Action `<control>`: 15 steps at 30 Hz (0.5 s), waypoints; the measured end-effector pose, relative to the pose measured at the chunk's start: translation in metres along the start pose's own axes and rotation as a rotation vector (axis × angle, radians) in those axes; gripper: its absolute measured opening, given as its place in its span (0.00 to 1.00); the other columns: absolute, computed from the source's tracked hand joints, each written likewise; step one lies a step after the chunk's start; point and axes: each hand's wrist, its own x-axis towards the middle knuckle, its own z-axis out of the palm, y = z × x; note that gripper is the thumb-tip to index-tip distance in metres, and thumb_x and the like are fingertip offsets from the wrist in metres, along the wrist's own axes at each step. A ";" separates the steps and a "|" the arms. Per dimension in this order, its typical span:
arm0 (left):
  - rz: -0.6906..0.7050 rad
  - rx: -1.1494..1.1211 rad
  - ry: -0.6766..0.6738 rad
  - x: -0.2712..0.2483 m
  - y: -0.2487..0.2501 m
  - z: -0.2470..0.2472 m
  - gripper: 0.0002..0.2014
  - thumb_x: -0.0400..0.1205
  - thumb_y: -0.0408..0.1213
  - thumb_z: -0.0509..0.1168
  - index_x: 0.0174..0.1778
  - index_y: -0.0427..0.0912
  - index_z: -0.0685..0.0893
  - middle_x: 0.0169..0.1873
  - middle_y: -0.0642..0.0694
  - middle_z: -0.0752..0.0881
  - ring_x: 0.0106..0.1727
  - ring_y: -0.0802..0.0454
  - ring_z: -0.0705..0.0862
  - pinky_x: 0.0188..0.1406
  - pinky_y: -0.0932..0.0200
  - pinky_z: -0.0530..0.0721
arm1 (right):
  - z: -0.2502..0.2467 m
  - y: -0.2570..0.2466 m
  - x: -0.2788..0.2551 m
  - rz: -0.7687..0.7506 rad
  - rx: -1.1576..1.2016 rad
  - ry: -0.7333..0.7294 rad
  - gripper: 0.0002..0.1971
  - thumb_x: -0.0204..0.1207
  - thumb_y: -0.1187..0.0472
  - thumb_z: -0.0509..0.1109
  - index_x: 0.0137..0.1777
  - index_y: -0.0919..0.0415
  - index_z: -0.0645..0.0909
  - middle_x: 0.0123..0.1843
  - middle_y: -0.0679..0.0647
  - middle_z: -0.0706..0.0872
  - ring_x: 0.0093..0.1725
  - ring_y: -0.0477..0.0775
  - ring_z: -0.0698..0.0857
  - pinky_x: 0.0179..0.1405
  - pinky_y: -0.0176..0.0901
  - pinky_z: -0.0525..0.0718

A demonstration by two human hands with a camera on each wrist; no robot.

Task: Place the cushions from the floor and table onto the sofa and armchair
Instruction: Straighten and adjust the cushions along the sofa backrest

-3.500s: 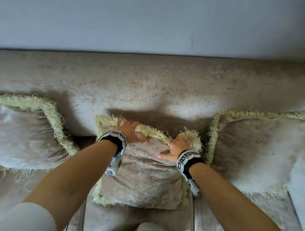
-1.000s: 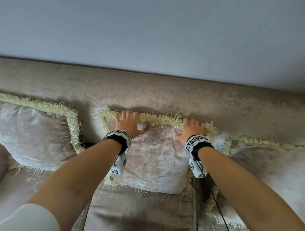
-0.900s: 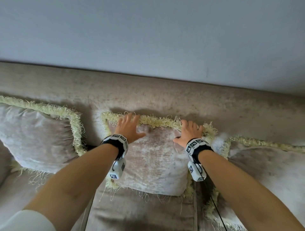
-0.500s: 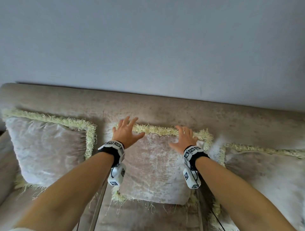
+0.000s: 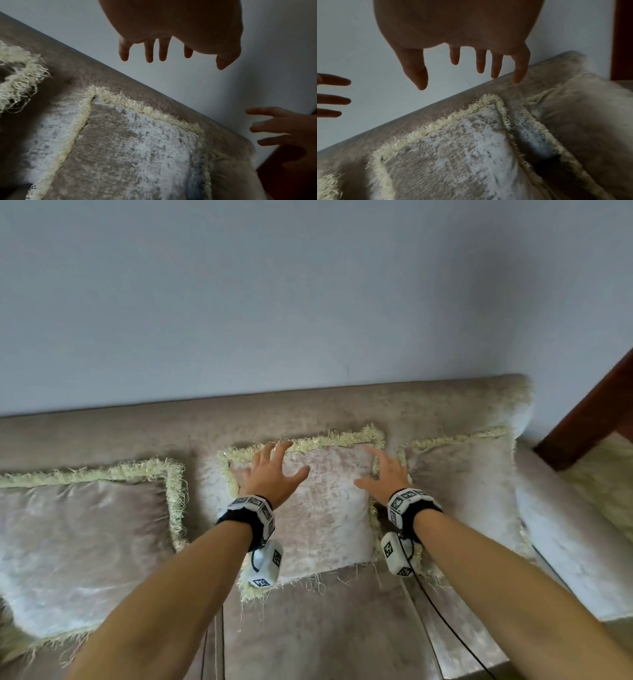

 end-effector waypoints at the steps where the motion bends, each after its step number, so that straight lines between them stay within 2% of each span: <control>1: 0.019 -0.008 -0.013 -0.005 0.005 0.001 0.34 0.75 0.68 0.61 0.77 0.64 0.64 0.81 0.49 0.63 0.81 0.44 0.61 0.75 0.30 0.64 | -0.003 0.008 -0.011 0.022 0.012 0.015 0.42 0.72 0.43 0.74 0.82 0.40 0.55 0.85 0.55 0.54 0.83 0.64 0.54 0.77 0.70 0.62; 6: 0.078 -0.044 -0.053 -0.019 0.034 0.009 0.35 0.77 0.66 0.62 0.79 0.62 0.64 0.82 0.46 0.61 0.83 0.42 0.58 0.77 0.28 0.59 | -0.023 0.044 -0.052 0.109 0.026 0.098 0.41 0.72 0.46 0.75 0.82 0.42 0.58 0.83 0.55 0.57 0.81 0.64 0.58 0.78 0.66 0.63; 10: 0.127 -0.040 -0.079 -0.032 0.064 0.018 0.34 0.77 0.63 0.64 0.79 0.61 0.64 0.82 0.46 0.60 0.83 0.42 0.57 0.77 0.28 0.59 | -0.043 0.074 -0.076 0.163 0.026 0.152 0.37 0.72 0.46 0.75 0.79 0.41 0.62 0.79 0.57 0.62 0.78 0.65 0.62 0.75 0.64 0.67; 15: 0.196 -0.011 -0.105 -0.044 0.115 0.044 0.33 0.77 0.63 0.63 0.78 0.61 0.64 0.82 0.47 0.61 0.82 0.43 0.59 0.75 0.27 0.61 | -0.072 0.120 -0.097 0.241 0.014 0.194 0.39 0.72 0.46 0.73 0.81 0.42 0.58 0.80 0.58 0.60 0.79 0.67 0.61 0.74 0.69 0.67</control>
